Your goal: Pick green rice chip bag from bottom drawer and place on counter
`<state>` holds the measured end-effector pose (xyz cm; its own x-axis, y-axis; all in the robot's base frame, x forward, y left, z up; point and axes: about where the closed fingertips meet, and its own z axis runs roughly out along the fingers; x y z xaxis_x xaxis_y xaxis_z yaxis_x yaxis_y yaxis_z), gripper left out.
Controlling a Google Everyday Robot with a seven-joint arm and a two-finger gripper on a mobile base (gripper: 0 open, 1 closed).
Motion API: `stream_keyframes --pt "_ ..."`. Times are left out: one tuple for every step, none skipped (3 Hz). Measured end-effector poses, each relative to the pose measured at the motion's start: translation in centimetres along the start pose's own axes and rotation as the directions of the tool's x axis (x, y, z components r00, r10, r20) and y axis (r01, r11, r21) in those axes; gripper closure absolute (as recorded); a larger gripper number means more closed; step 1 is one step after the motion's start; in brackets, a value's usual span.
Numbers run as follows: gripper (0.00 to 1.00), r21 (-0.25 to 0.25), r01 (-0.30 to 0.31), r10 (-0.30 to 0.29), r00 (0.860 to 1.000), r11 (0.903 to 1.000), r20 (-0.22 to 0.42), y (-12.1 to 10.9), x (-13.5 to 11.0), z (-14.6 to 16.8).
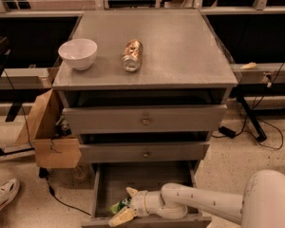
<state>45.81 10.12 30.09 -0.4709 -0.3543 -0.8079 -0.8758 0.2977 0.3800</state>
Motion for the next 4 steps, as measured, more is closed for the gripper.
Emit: stream_keyframes --pt "0.0 -0.005 0.005 -0.005 1.0 1.0 0.004 0.0 0.0 0.0" --pt "0.0 -0.045 0.05 -0.048 0.998 0.9977 0.04 -0.5 0.4 0.3" --pt "0.0 -0.034 0.12 -0.117 0.99 0.9922 0.074 -3.4 1.1 0.8" --pt "0.0 0.03 0.173 -0.175 0.981 0.9845 0.089 -6.9 1.5 1.3"
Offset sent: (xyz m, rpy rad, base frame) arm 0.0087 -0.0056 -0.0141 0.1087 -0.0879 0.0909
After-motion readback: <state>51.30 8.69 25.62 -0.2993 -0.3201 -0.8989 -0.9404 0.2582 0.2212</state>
